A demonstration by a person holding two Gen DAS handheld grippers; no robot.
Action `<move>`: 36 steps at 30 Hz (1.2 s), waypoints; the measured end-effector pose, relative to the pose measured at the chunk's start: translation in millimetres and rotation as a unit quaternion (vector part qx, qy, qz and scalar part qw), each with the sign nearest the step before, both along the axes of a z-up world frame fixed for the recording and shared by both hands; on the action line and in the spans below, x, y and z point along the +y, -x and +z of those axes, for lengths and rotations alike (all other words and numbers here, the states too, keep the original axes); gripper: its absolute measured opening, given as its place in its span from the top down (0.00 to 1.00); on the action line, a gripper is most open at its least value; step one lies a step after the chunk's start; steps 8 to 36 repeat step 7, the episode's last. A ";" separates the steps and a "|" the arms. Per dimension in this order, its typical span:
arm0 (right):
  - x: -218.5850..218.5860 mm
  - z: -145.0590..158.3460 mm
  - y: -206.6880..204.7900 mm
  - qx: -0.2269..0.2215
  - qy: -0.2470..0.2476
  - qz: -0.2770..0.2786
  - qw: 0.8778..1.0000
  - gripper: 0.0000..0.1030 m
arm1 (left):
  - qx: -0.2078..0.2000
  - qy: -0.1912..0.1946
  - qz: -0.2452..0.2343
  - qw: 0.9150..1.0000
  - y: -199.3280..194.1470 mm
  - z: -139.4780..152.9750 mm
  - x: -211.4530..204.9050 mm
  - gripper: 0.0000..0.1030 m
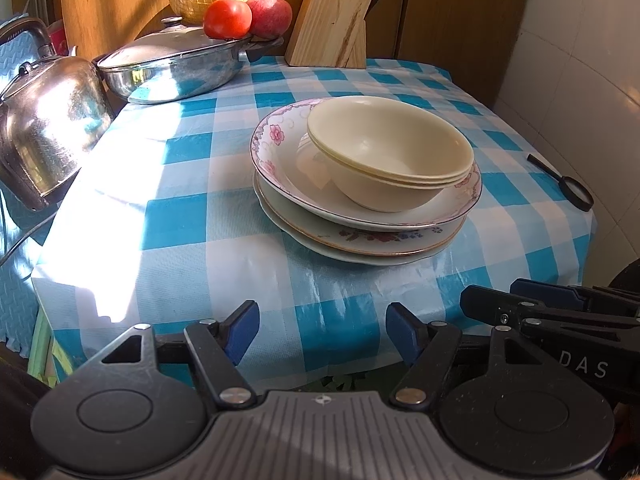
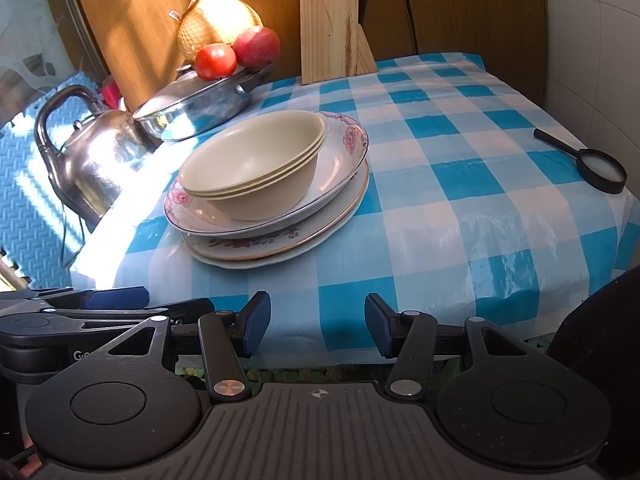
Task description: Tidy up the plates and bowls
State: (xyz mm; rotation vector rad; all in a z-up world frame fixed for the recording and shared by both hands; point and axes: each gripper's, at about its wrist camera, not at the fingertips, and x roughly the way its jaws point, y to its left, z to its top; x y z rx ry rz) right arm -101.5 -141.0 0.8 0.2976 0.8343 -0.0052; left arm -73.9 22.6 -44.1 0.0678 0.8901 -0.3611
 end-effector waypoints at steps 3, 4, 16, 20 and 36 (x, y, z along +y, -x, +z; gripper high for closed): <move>-0.3 -0.1 0.3 0.000 0.000 0.000 1.000 0.41 | -0.007 -0.003 -0.001 1.000 1.7 0.7 -0.9 0.38; -0.7 -0.1 0.8 0.000 0.000 0.000 1.000 0.41 | -0.009 -0.004 -0.001 1.000 2.1 1.1 -1.2 0.38; -1.5 0.0 1.2 0.000 0.000 -0.002 1.000 0.40 | -0.011 -0.005 -0.001 1.000 2.4 1.8 -0.9 0.38; -1.5 0.0 1.2 0.000 0.000 -0.002 1.000 0.40 | -0.011 -0.005 -0.001 1.000 2.4 1.8 -0.9 0.38; -1.5 0.0 1.2 0.000 0.000 -0.002 1.000 0.40 | -0.011 -0.005 -0.001 1.000 2.4 1.8 -0.9 0.38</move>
